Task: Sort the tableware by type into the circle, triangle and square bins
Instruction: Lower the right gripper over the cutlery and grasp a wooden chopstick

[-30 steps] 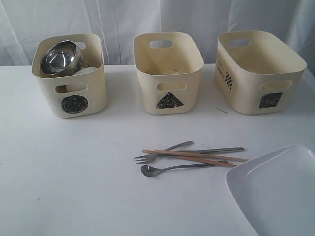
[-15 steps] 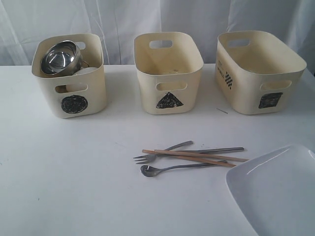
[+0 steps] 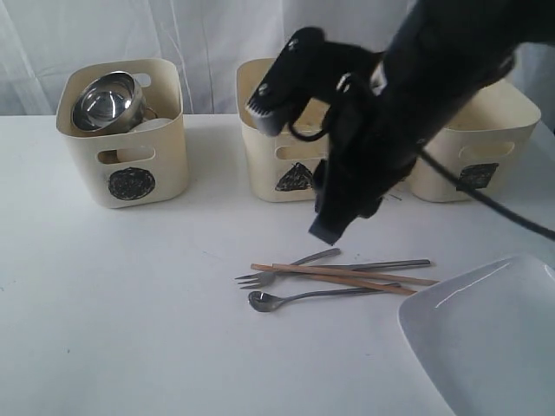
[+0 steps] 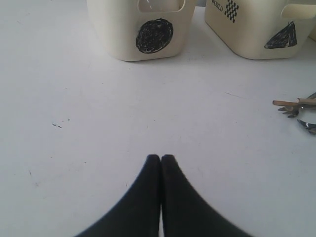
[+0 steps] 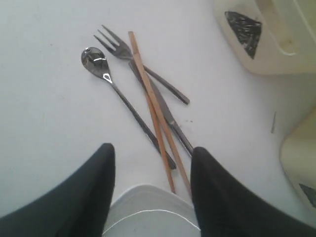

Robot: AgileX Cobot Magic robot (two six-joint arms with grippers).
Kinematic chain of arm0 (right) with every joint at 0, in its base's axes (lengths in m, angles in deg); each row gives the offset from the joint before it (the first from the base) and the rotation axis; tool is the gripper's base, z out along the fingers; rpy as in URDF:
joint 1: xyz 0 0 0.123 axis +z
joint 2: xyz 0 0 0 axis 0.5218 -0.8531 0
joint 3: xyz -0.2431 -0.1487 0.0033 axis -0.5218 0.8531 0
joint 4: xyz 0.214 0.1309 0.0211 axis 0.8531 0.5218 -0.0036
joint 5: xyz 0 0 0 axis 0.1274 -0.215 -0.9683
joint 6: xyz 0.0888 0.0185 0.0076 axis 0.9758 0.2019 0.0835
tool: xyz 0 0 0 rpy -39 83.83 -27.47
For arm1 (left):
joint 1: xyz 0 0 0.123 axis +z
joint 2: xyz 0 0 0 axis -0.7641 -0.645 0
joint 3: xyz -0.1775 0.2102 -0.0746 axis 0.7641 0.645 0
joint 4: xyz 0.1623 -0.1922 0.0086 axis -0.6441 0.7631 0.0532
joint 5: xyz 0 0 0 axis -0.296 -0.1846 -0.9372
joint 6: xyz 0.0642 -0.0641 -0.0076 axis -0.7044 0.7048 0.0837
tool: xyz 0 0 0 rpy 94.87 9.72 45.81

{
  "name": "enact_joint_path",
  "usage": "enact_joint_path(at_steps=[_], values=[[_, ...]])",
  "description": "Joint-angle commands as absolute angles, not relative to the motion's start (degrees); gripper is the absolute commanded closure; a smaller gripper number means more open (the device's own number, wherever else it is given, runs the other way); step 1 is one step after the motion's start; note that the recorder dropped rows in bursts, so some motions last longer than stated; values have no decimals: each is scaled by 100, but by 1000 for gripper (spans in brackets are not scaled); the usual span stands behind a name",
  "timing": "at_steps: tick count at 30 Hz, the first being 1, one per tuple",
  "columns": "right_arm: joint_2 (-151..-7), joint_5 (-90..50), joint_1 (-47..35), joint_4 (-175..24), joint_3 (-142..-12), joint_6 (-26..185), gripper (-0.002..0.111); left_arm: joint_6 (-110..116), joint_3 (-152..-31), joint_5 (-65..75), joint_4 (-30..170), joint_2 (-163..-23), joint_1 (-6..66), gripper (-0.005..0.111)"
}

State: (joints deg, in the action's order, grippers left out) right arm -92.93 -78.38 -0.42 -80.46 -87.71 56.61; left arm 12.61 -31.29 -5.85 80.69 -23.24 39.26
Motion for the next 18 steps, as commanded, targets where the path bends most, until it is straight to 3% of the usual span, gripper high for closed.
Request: enact_joint_path(at_steps=[1,10,18], values=[[-10109,-7990,19,-8063,-9136,5449,62,1285,-3100,-597,8087,-2295,3938,107],[-10949,-7452,19,-8468,-9168,4475,48,1285,-3100,-597,8087,-2295,3938,107],[-11302,-7649,19,-8533,-9168,3199,45,1285,-3100,-597,8087,-2295,3938,107]])
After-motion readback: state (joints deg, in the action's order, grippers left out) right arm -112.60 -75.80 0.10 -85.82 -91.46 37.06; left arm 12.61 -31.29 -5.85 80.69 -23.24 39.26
